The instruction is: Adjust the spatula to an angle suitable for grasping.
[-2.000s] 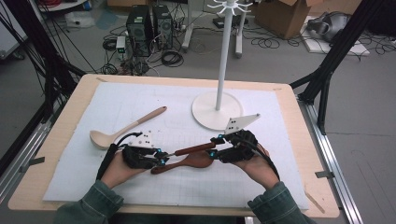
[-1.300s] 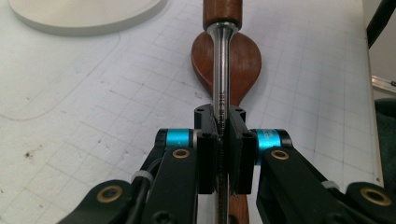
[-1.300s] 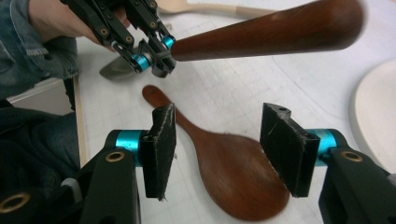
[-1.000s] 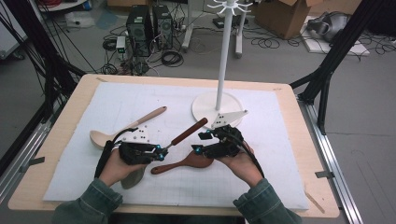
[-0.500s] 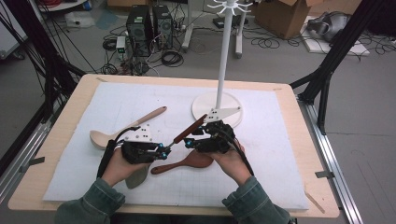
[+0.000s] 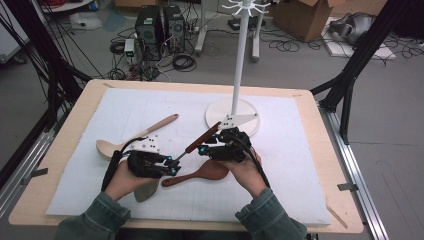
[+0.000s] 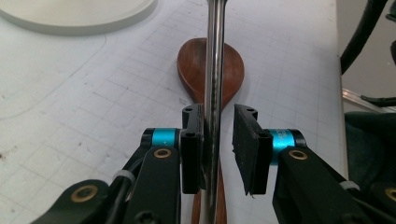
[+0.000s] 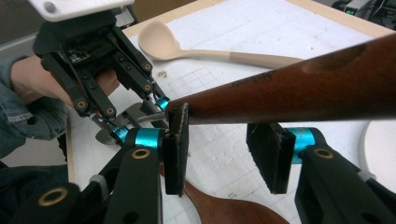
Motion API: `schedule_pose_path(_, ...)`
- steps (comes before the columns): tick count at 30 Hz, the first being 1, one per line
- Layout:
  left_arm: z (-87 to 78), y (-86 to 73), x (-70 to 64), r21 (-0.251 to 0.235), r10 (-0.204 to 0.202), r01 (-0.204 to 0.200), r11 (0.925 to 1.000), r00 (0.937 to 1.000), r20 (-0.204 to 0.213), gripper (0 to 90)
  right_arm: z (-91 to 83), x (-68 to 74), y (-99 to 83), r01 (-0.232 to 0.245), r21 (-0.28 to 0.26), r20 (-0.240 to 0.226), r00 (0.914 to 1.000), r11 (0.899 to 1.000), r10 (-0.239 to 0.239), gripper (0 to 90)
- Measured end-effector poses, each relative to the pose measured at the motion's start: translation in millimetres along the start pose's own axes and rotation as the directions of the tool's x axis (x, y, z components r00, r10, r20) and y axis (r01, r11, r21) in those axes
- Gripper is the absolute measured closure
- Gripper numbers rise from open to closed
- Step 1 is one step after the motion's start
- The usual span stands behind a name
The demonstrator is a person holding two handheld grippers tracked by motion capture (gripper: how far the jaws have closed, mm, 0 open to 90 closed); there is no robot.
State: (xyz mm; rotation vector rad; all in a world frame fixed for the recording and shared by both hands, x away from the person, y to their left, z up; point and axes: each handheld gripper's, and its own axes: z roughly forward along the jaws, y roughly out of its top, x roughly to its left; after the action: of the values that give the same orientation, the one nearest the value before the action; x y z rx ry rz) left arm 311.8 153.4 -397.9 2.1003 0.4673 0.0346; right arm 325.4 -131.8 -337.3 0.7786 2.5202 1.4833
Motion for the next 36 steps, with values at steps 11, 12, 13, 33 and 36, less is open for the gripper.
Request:
schedule_pose_path(11,-6.8,0.6,1.4,-0.01,0.013,-0.013,0.9999,0.999,-0.043,83.3,7.5,2.8,6.2,-0.017,-0.033,-0.007,0.9998,0.999,0.016,59.6)
schedule_pose_path(12,-7.0,0.9,1.4,-0.012,0.012,-0.013,0.9998,0.9989,-0.044,83.3,8.1,3.2,6.5,-0.019,-0.033,-0.008,0.9998,0.999,0.018,59.6)
schedule_pose_path(13,-6.9,1.2,1.1,-0.017,0.008,-0.009,0.9998,0.999,-0.044,83.3,9.2,3.6,6.9,-0.02,-0.034,-0.011,0.9997,0.999,0.019,59.5)
schedule_pose_path(33,-8.5,17.3,-7.3,-0.089,-0.023,0.015,0.9959,0.9958,-0.089,83.5,15.7,21.6,25.6,-0.009,-0.102,0.007,0.9999,0.995,0.01,57.7)
schedule_pose_path(36,-9.0,19.6,-8.0,-0.101,-0.021,0.01,0.9949,0.9946,-0.102,83.4,17.2,23.8,29.2,-0.005,-0.109,0.008,0.9999,0.994,0.006,58.2)
